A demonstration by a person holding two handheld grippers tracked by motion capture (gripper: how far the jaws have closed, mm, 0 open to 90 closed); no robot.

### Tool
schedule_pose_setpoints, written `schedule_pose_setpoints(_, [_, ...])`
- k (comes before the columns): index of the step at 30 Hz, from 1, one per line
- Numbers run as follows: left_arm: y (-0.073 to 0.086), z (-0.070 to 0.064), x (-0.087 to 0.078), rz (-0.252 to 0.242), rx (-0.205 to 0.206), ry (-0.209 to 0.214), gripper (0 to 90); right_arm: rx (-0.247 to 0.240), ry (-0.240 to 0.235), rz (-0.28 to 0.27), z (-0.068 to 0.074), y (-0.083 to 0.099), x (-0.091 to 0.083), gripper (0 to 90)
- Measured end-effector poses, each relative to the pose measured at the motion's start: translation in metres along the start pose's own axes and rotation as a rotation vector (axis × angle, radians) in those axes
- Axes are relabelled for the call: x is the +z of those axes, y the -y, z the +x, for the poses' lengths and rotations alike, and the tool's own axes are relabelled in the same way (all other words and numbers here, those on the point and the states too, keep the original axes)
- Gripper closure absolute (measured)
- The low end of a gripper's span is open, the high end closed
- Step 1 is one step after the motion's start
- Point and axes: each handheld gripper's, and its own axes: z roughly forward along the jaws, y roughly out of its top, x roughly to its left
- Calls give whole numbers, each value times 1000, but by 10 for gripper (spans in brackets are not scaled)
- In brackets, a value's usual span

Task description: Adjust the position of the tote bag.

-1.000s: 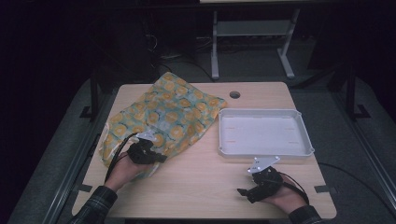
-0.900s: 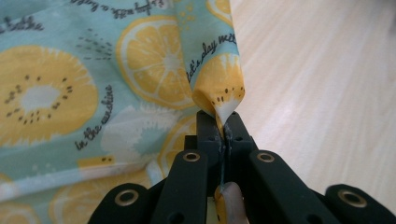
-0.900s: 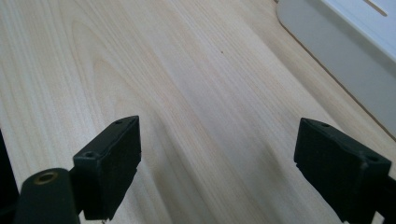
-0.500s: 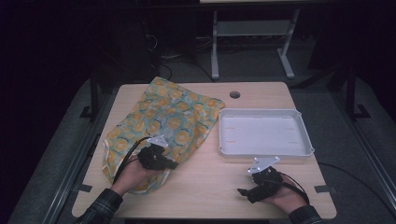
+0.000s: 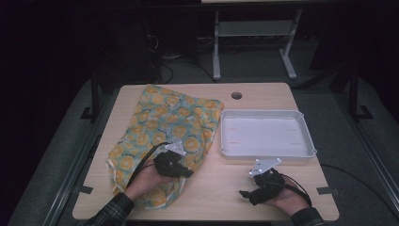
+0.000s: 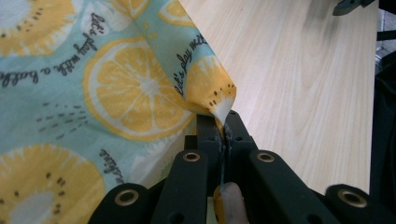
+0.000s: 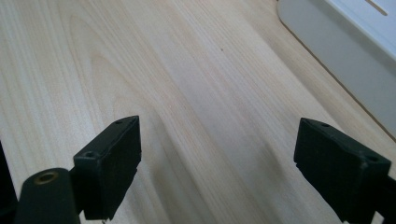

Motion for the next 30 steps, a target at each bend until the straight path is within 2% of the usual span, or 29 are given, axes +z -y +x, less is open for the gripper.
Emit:
schedule_pose_setpoints(5, [-9,-6,12,-2,15,17,878,3,0,1,0,0,0,143])
schedule_pose_setpoints(10, [-13,-8,16,-6,30,20,869,1,0,1,0,0,0,143])
schedule_pose_setpoints(13, [-12,-8,13,-7,36,21,778,4,1,0,0,1,-1,143])
schedule_pose_setpoints(18, [-9,-16,-7,-21,61,-19,571,0,7,2,0,1,-2,143])
schedule_pose_setpoints(21, [-7,-19,-16,-22,70,-26,476,0,7,2,-1,2,-2,143])
schedule_pose_setpoints(24, [-1,-21,-36,-38,71,-34,431,-2,8,3,0,1,-2,143])
schedule_pose_setpoints(25, [-1,-21,-36,-38,71,-34,425,-2,7,3,0,1,-2,143])
schedule_pose_setpoints(26, [4,-20,-46,-42,63,-48,420,-2,8,3,0,1,-2,143])
schedule_pose_setpoints(30, [20,-10,-68,-58,36,-123,416,-3,5,3,0,1,-1,143])
